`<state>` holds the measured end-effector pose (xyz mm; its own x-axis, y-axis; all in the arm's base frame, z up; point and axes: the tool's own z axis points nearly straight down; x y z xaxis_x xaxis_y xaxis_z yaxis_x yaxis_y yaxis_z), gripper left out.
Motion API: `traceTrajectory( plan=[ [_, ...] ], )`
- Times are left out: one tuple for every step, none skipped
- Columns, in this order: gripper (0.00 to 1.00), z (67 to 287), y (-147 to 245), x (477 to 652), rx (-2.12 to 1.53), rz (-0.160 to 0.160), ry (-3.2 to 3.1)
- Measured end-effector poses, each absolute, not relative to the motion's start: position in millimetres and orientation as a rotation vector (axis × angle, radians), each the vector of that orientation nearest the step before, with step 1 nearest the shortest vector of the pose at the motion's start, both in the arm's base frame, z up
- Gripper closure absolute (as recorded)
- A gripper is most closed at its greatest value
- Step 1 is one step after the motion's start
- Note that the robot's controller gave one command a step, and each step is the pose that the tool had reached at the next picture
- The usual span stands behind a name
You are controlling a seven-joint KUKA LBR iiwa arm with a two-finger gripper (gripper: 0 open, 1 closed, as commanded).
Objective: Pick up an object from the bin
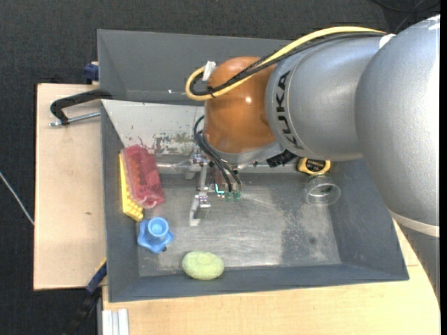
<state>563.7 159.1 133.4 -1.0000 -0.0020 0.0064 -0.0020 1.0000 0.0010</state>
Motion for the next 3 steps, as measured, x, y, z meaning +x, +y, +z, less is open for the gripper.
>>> traceTrajectory(
  plan=[
    [0.0, 137, 158, 565.2, 0.0, -0.003, -3.141],
    [0.0, 101, 197, 534.5, 0.198, -0.001, -3.144],
    [0.0, 85, 210, 520.2, 0.263, 0.01, -3.128]
  ],
)
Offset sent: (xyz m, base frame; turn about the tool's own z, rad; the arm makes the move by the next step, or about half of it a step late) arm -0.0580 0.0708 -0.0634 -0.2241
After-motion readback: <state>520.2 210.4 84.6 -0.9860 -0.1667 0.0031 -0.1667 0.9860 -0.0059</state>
